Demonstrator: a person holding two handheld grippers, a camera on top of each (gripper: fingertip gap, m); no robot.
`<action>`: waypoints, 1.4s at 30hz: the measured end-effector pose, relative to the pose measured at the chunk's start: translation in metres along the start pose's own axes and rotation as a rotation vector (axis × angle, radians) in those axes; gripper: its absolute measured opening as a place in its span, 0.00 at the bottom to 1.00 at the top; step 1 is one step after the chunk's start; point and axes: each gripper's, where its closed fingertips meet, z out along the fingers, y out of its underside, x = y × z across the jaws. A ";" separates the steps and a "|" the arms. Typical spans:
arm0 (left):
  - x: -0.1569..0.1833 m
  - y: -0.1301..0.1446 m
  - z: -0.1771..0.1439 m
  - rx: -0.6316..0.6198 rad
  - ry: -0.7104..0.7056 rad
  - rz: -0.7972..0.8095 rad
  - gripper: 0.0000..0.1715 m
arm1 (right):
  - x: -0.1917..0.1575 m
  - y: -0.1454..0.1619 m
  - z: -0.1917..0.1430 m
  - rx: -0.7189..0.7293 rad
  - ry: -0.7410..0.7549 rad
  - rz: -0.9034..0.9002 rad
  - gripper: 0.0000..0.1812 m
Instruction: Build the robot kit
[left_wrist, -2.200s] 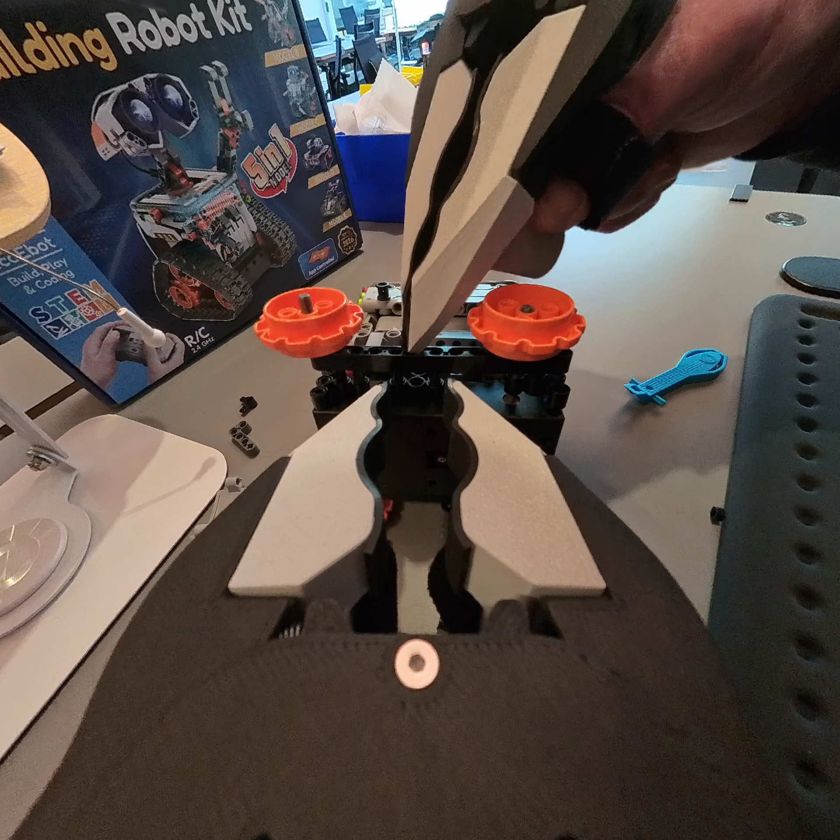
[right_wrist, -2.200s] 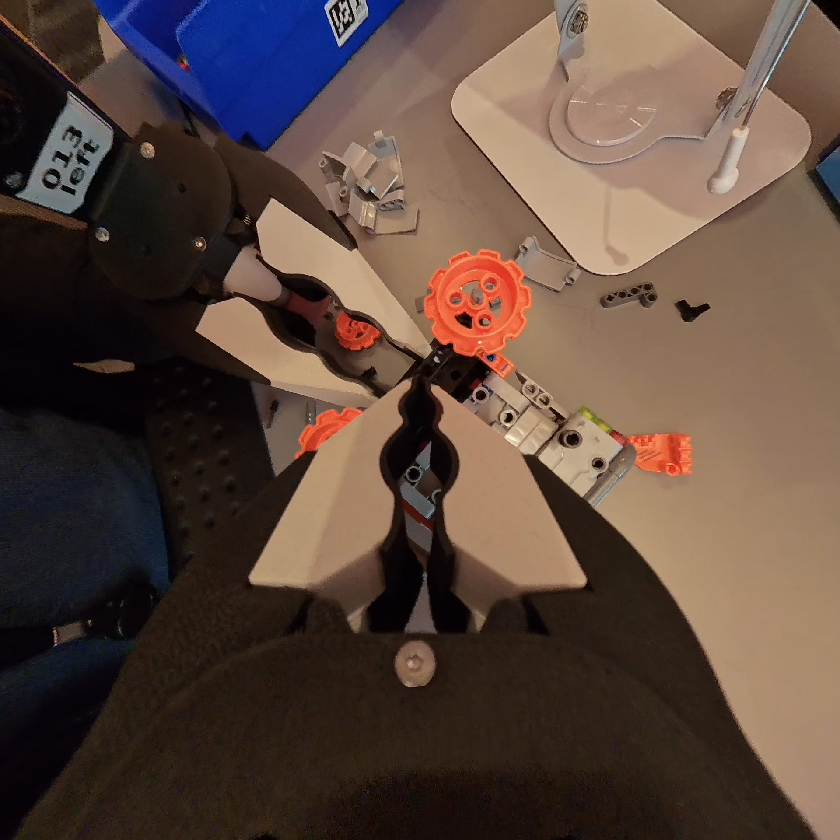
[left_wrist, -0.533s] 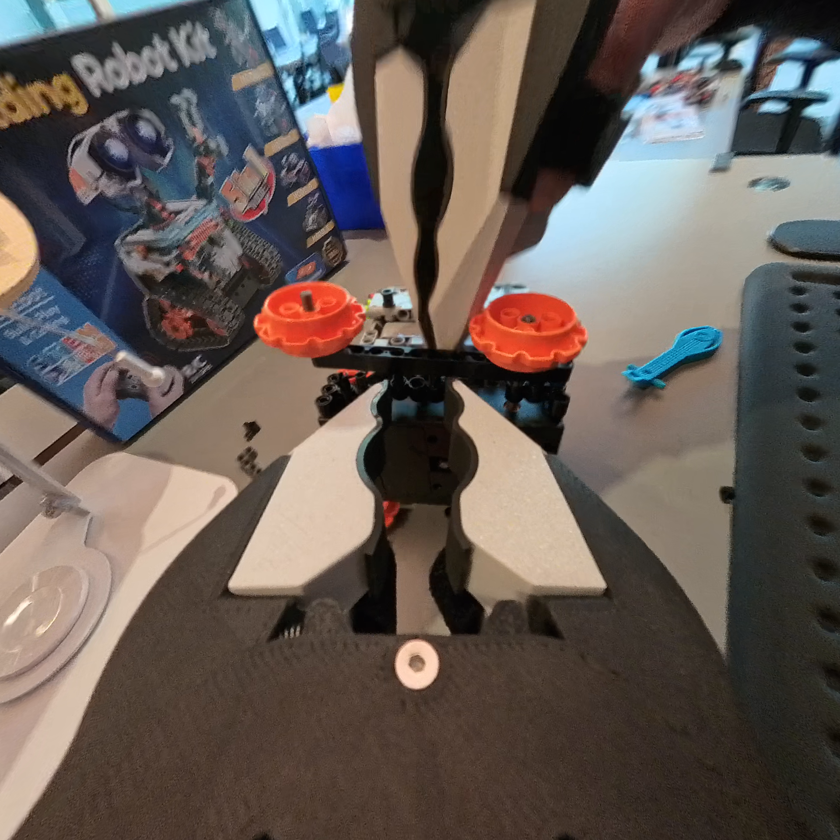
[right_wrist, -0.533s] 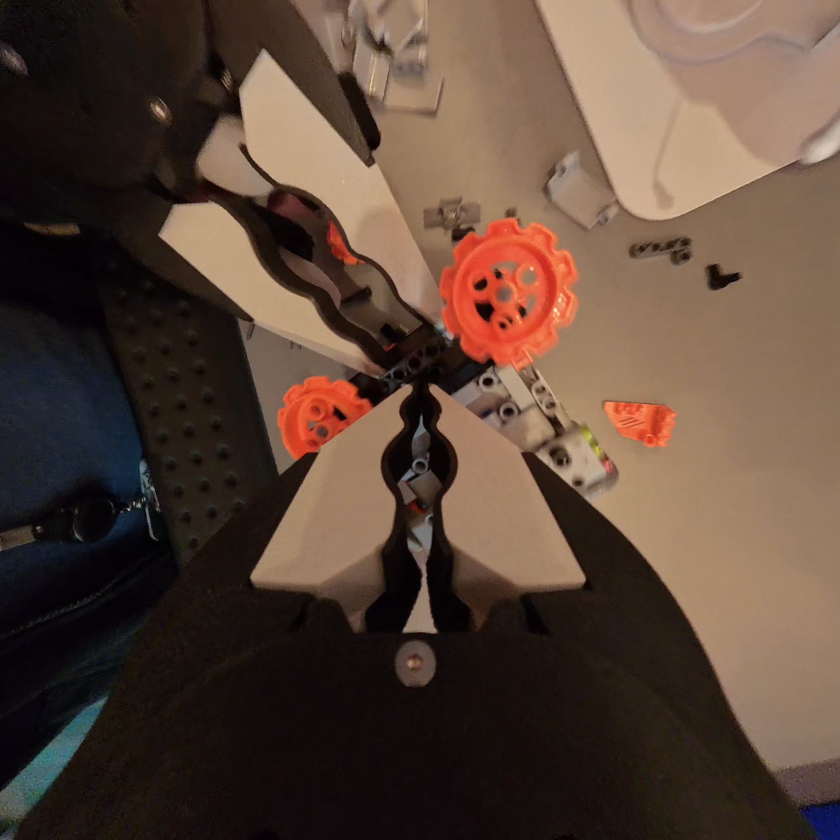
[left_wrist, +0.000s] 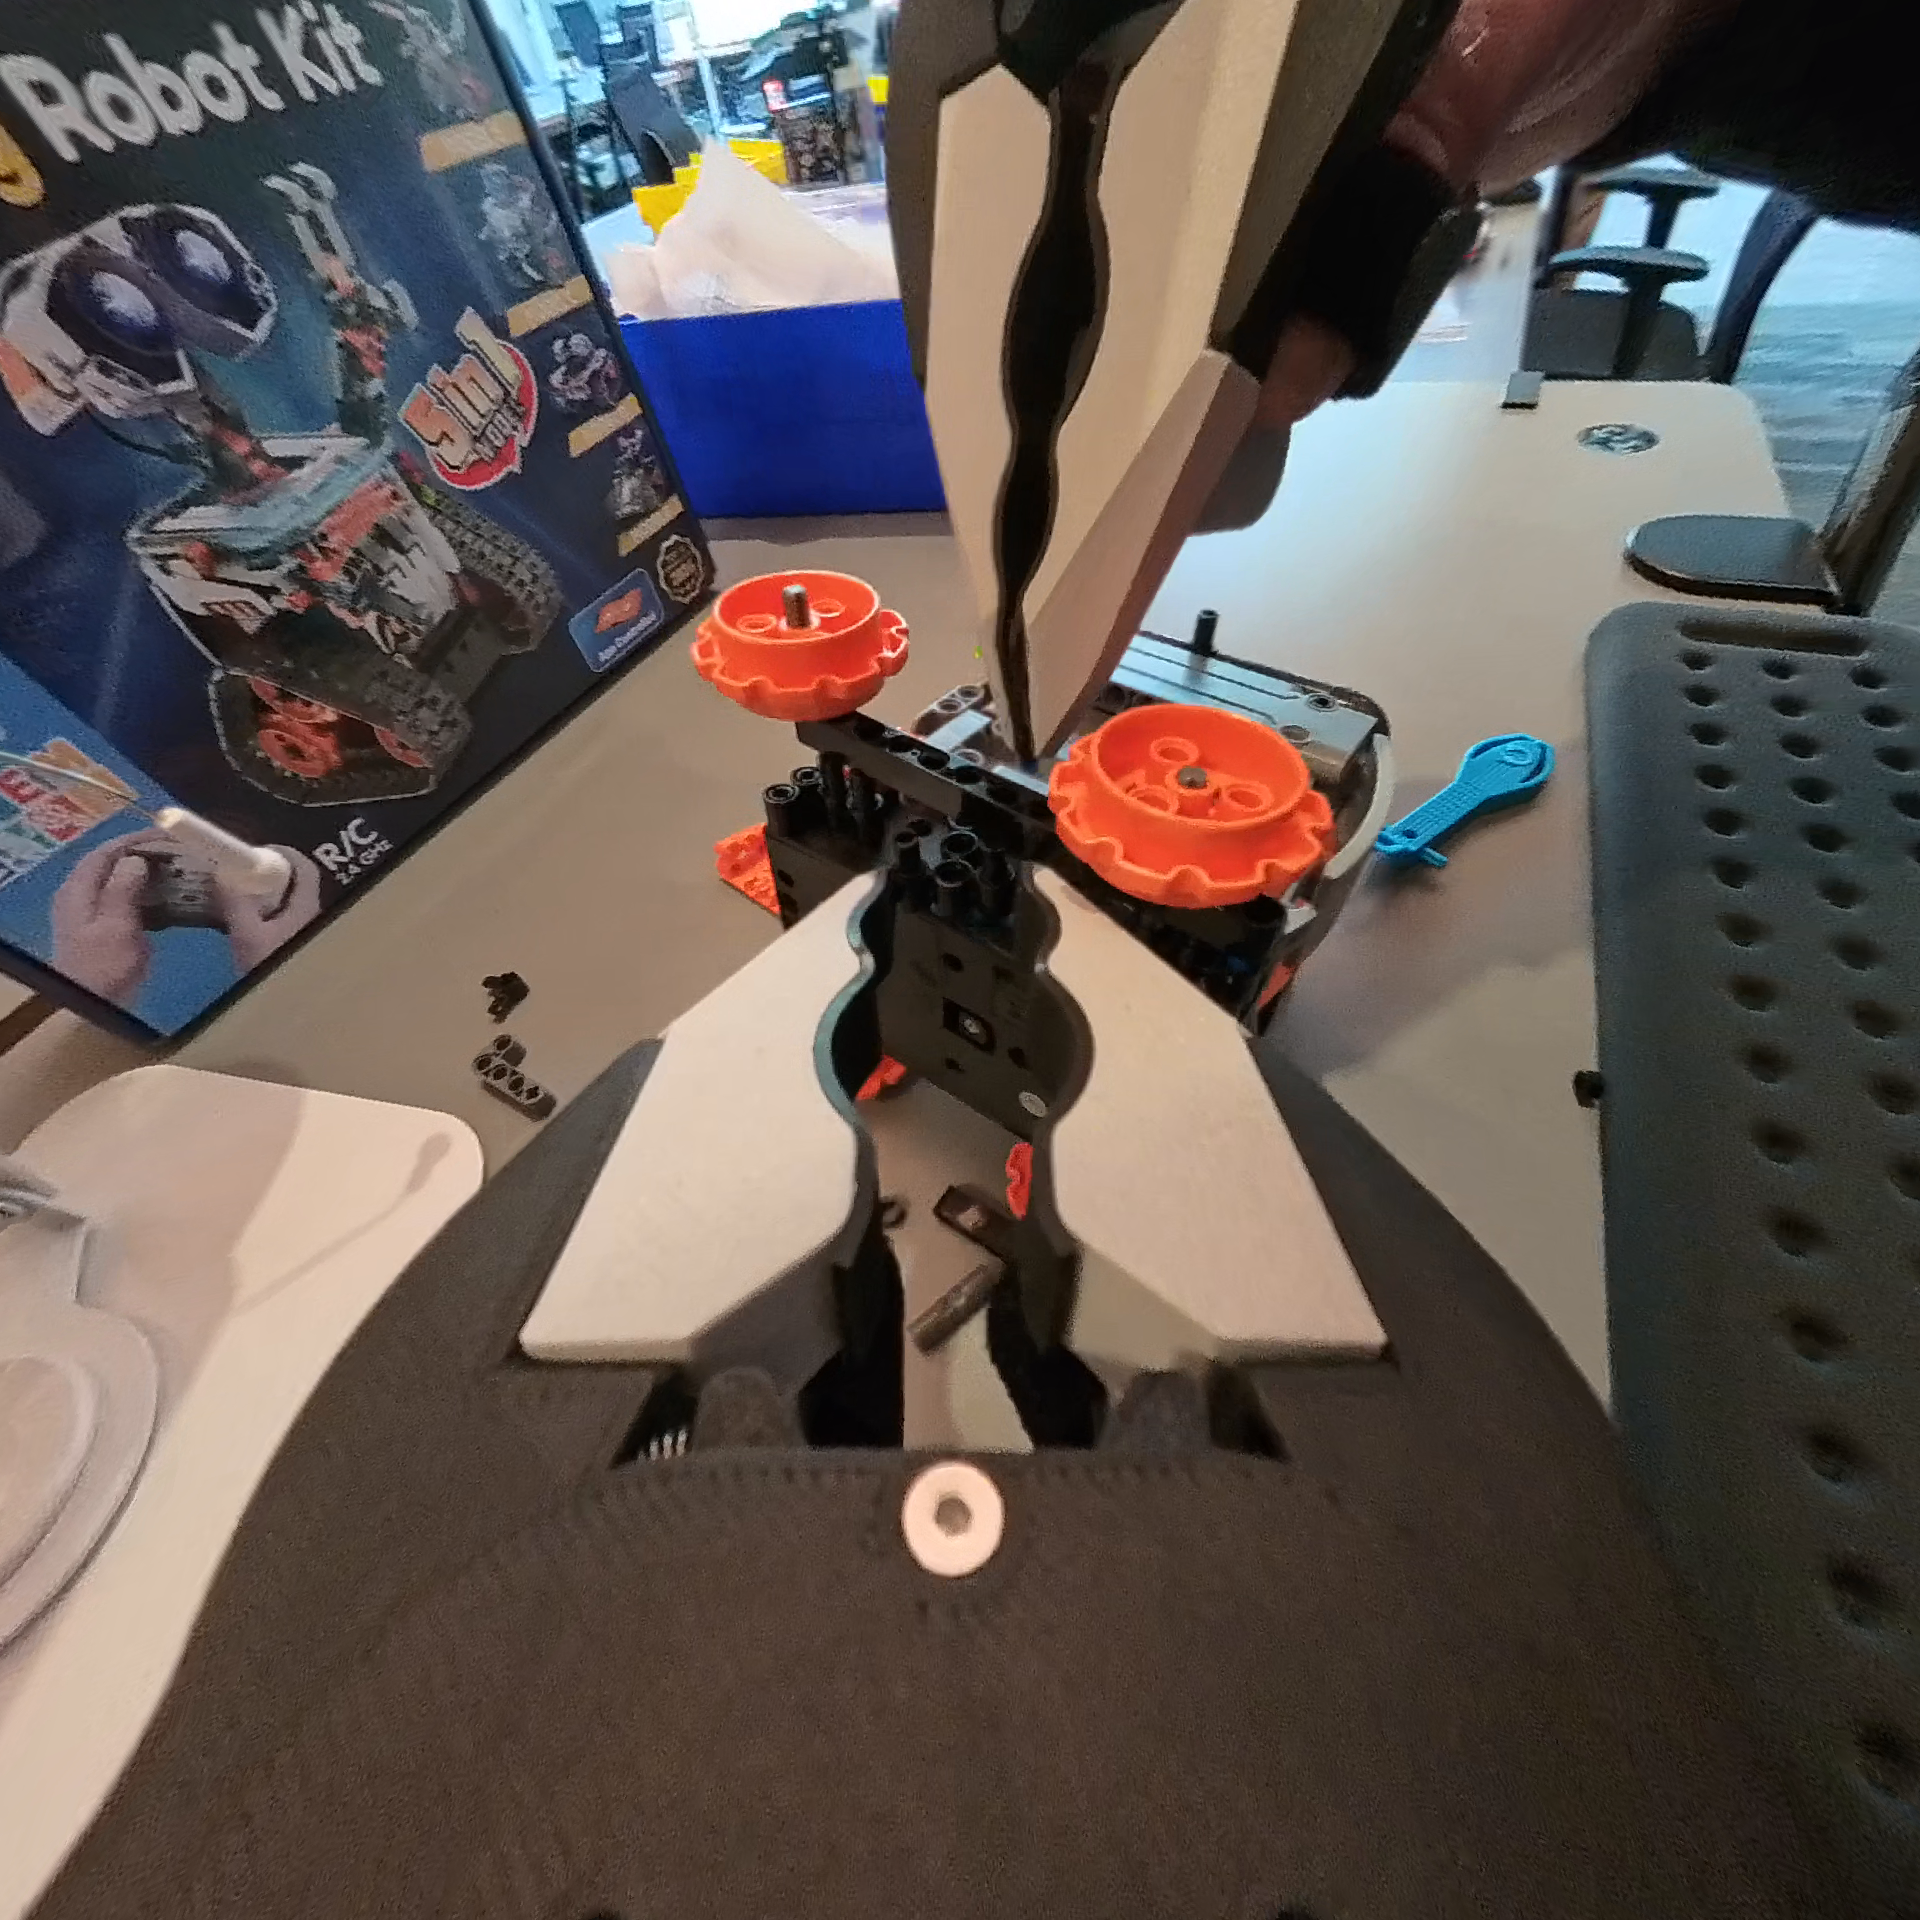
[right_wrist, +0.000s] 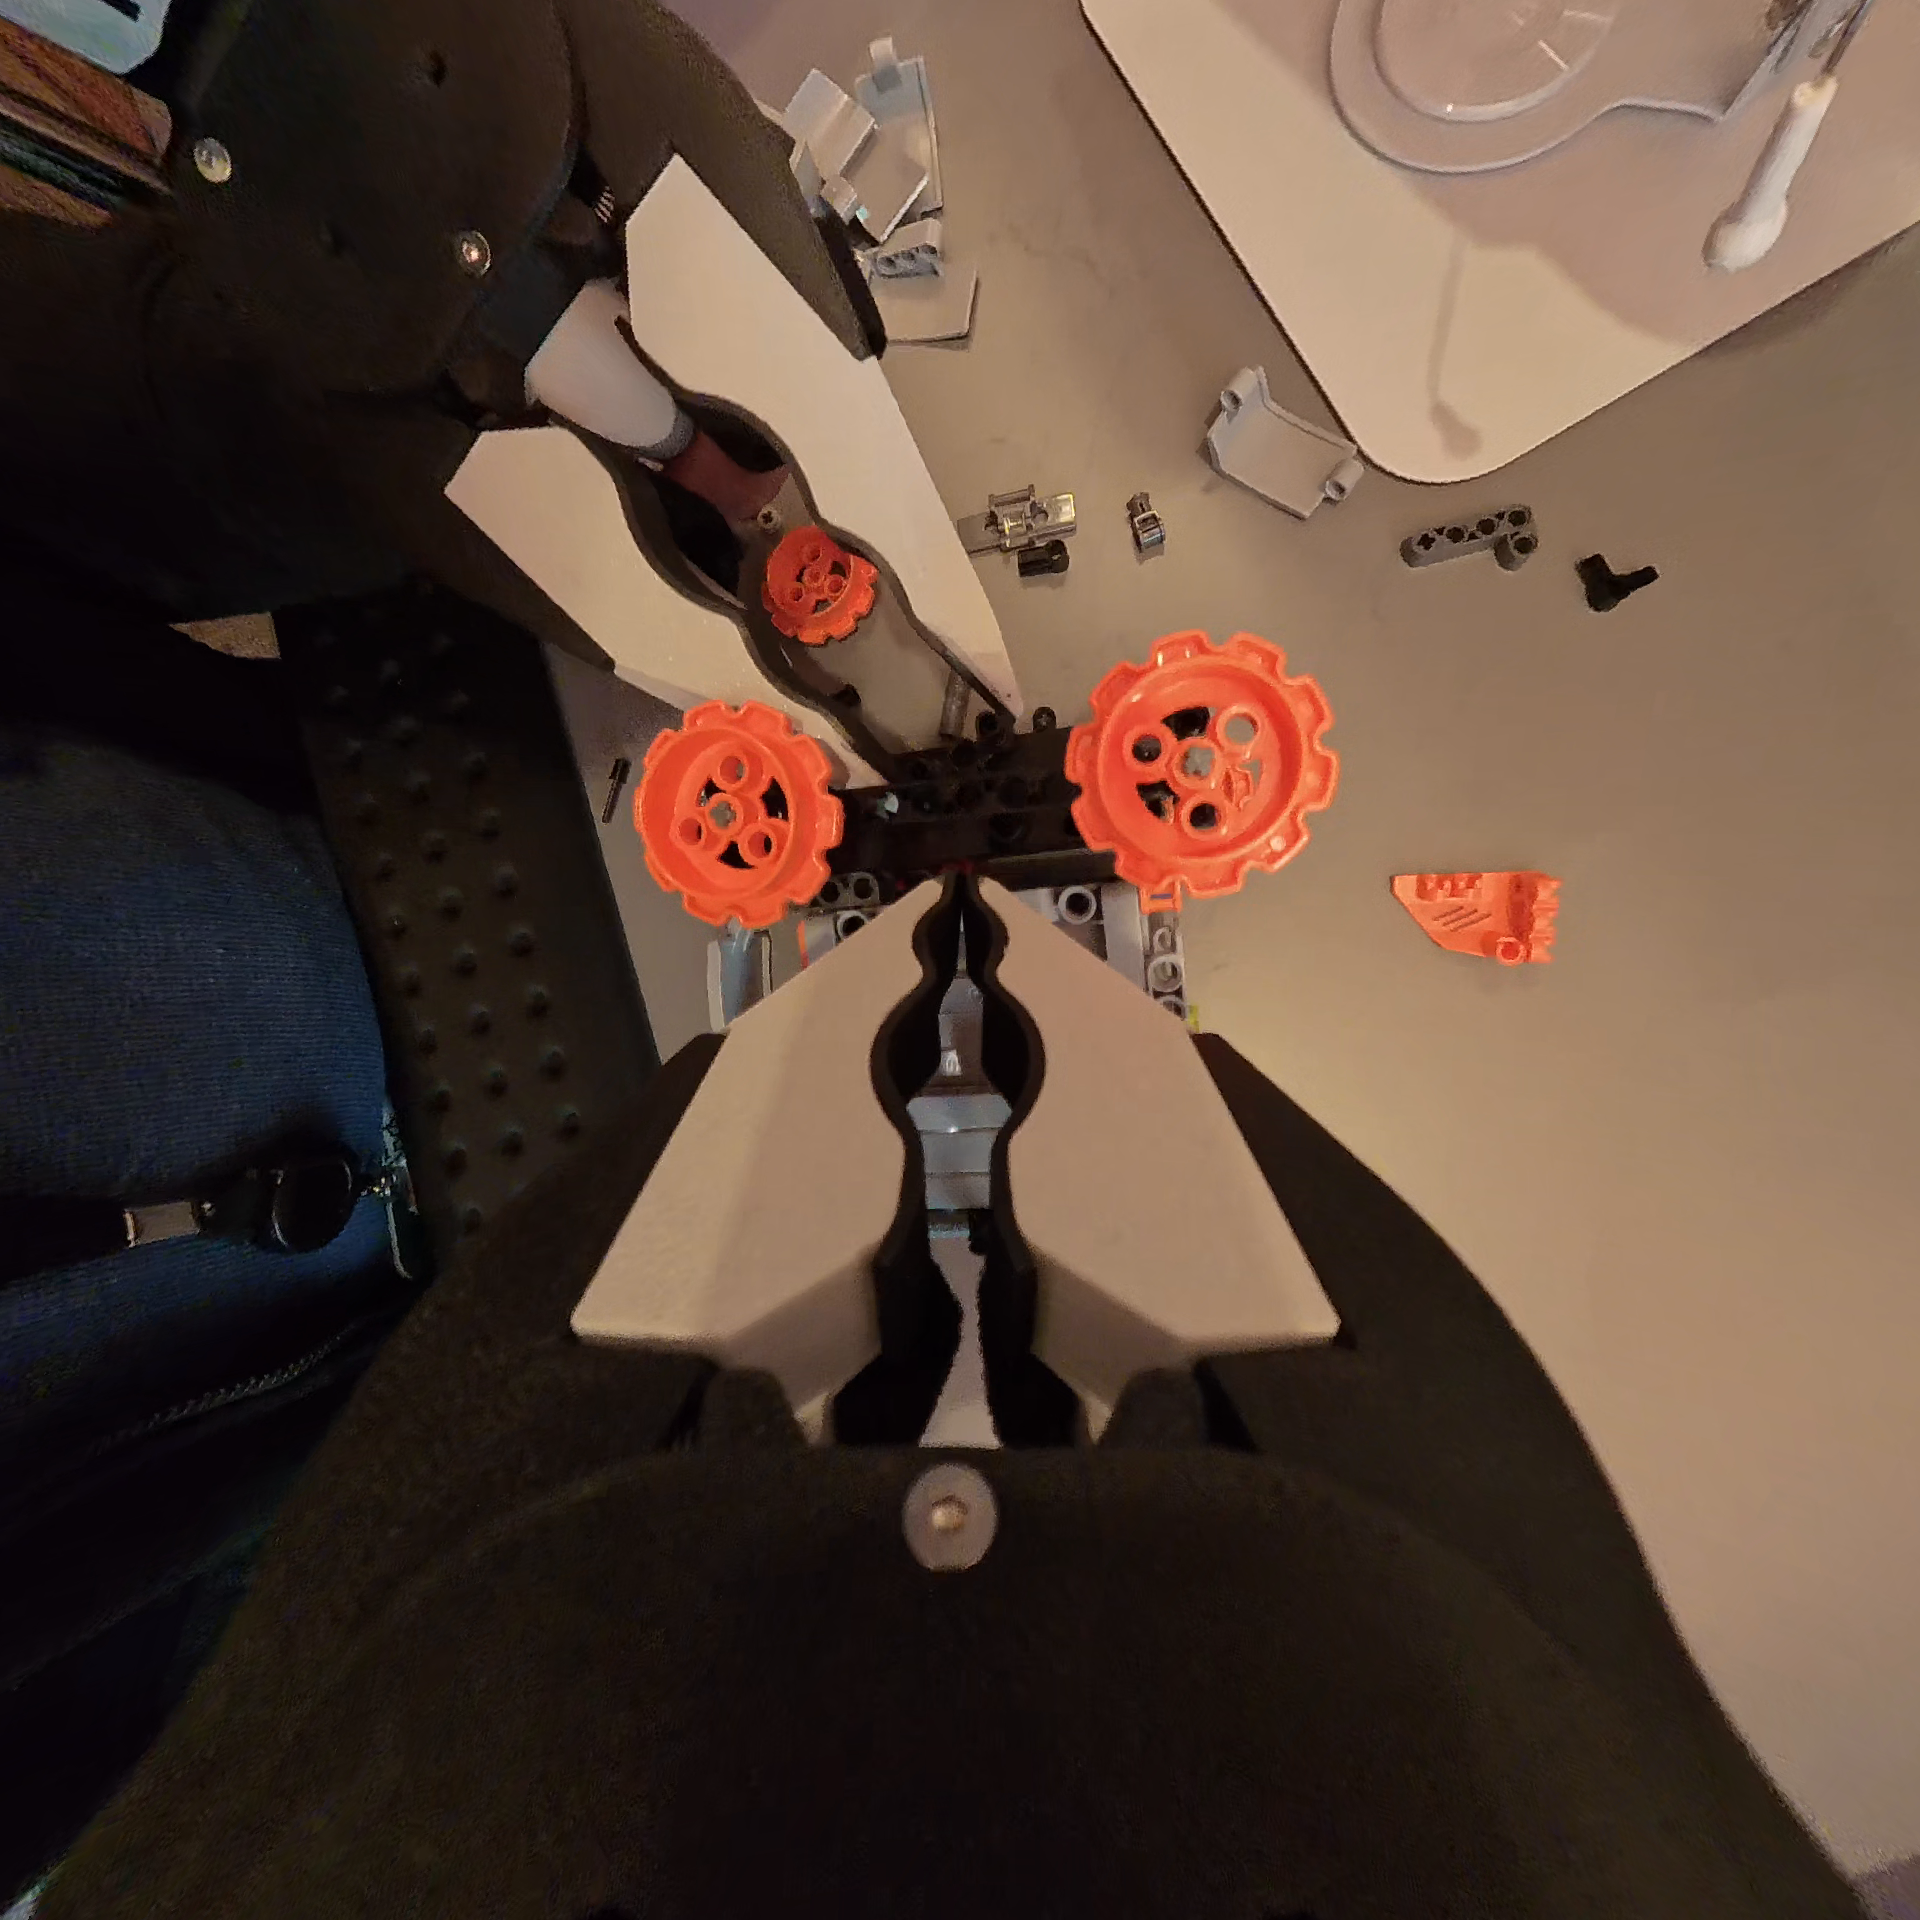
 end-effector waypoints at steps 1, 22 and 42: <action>-0.001 0.000 0.000 0.003 0.004 0.002 0.13 | 0.000 0.001 0.000 0.015 -0.002 0.008 0.00; -0.014 0.100 -0.026 -0.387 0.028 -0.118 0.13 | -0.010 0.018 0.002 0.200 0.053 0.066 0.10; 0.038 -0.002 -0.009 -0.059 0.179 0.066 0.23 | -0.038 -0.008 0.001 0.375 0.180 0.064 0.24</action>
